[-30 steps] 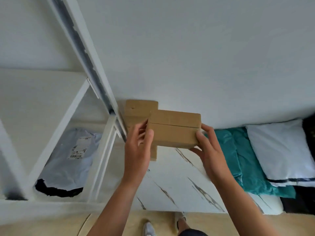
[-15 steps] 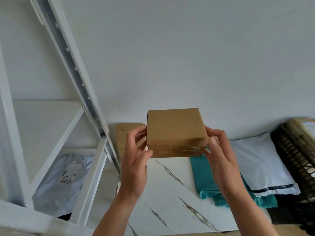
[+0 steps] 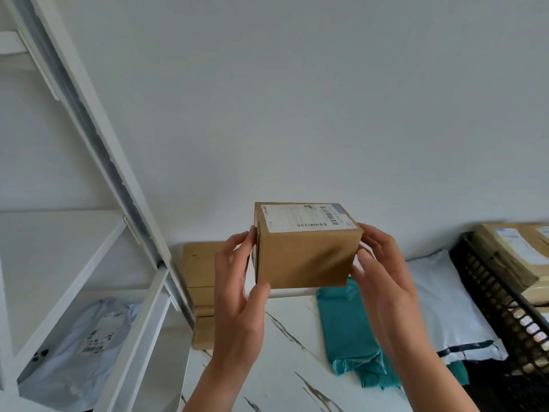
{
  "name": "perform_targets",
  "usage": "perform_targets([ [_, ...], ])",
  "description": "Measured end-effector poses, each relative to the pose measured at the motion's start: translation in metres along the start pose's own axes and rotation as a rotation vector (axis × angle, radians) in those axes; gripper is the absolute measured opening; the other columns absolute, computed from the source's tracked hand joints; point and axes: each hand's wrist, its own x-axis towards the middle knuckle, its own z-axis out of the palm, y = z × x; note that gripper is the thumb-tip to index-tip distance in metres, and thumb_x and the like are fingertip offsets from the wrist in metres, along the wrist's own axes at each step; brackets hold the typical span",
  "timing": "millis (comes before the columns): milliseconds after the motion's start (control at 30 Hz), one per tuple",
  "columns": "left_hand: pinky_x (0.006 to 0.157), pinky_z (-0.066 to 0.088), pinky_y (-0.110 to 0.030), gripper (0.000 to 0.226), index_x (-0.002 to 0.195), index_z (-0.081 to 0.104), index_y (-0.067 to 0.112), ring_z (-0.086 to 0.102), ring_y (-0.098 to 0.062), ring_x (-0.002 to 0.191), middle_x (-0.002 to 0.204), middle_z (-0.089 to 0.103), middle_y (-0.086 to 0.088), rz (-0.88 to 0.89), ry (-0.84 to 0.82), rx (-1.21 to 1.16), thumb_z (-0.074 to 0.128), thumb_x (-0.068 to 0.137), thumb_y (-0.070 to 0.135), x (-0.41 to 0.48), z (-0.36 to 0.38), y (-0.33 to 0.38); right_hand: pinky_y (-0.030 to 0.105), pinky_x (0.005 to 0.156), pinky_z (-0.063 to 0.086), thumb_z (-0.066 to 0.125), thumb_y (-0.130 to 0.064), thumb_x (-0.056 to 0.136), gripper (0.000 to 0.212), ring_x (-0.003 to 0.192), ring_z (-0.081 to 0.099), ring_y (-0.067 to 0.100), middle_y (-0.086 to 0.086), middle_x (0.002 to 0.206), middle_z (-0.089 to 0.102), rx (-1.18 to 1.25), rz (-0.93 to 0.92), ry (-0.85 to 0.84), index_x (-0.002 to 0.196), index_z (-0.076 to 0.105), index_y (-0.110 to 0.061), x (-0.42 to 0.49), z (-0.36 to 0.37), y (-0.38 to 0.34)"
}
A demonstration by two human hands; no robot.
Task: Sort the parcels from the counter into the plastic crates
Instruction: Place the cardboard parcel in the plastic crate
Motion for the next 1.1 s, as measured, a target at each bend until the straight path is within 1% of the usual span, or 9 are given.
perform_targets([
  [167,0.101,0.048,-0.014,0.021,0.121,0.061,0.016,0.059,-0.016,0.133,0.133,0.063,0.014,-0.014,0.067,-0.049,0.058,0.105,0.028,0.003,0.014,0.02,0.048,0.104,0.048,0.064,-0.057,0.094,0.039,0.118,0.066,0.026,0.002,0.122,0.073,-0.059,-0.052,0.118,0.116,0.067,-0.025,0.0,-0.001,-0.01],
  [367,0.1,0.049,-0.013,0.013,0.118,0.062,0.017,0.062,-0.01,0.129,0.128,0.069,0.018,-0.006,0.084,-0.008,0.058,0.106,0.021,0.002,0.015,0.025,0.048,0.106,0.052,0.07,-0.025,0.099,0.02,0.126,0.064,0.03,0.007,0.125,0.072,-0.04,-0.062,0.092,0.118,0.065,-0.022,-0.003,-0.004,-0.003],
  [467,0.097,0.051,-0.012,0.02,0.119,0.059,0.009,0.058,-0.008,0.134,0.137,0.063,0.016,0.019,0.093,-0.003,0.057,0.103,0.022,0.0,0.016,0.027,0.05,0.111,0.047,0.068,-0.029,0.096,0.036,0.128,0.064,0.026,0.004,0.13,0.073,0.011,-0.032,0.083,0.131,0.066,-0.023,-0.004,0.0,-0.006],
  [600,0.093,0.055,-0.016,0.029,0.115,0.054,0.009,0.059,-0.011,0.136,0.151,0.053,0.009,-0.072,0.073,-0.1,0.068,0.097,0.028,-0.014,0.026,0.023,0.031,0.106,0.051,0.061,-0.032,0.095,0.046,0.127,0.065,0.015,-0.004,0.134,0.071,-0.005,-0.056,-0.015,0.141,0.061,-0.031,0.006,0.008,-0.018],
  [700,0.095,0.055,-0.017,0.042,0.116,0.057,0.017,0.058,-0.017,0.136,0.15,0.053,0.014,-0.1,0.007,-0.035,0.065,0.087,0.048,-0.023,0.028,0.014,0.031,0.093,0.055,0.061,-0.03,0.093,0.043,0.117,0.07,0.018,0.001,0.126,0.075,-0.015,-0.009,-0.057,0.136,0.064,-0.026,0.03,-0.001,-0.032],
  [767,0.092,0.054,-0.014,0.061,0.122,0.056,0.023,0.059,-0.008,0.131,0.142,0.055,0.025,-0.181,0.025,0.005,0.064,0.078,0.065,-0.02,0.019,0.009,0.031,0.088,0.057,0.061,-0.029,0.094,0.033,0.112,0.071,0.021,0.004,0.121,0.076,-0.089,0.004,-0.121,0.124,0.072,-0.027,0.047,-0.012,-0.044],
  [900,0.112,0.051,-0.041,0.093,0.137,0.046,0.036,0.062,-0.005,0.13,0.138,0.061,0.025,-0.335,-0.208,0.007,0.066,0.065,0.091,0.002,-0.001,0.004,0.028,0.077,0.06,0.06,-0.026,0.098,0.019,0.098,0.073,0.025,0.009,0.109,0.076,-0.147,0.072,-0.27,0.111,0.073,-0.02,0.068,-0.023,-0.054],
  [967,0.109,0.053,-0.043,0.089,0.141,0.037,0.034,0.067,-0.016,0.127,0.139,0.068,0.01,-0.419,-0.399,-0.077,0.069,0.073,0.081,0.008,0.0,0.008,0.027,0.072,0.059,0.057,-0.028,0.097,0.023,0.094,0.072,0.026,0.012,0.106,0.075,-0.191,0.084,-0.322,0.109,0.071,-0.016,0.073,-0.019,-0.053],
  [1100,0.104,0.056,-0.051,0.081,0.151,0.028,0.047,0.068,-0.029,0.126,0.137,0.07,-0.004,-0.467,-0.483,-0.17,0.07,0.083,0.06,0.014,0.001,0.007,0.034,0.08,0.057,0.058,-0.034,0.1,0.022,0.098,0.073,0.028,0.01,0.108,0.076,-0.321,0.064,-0.365,0.11,0.07,-0.018,0.073,-0.006,-0.048],
])
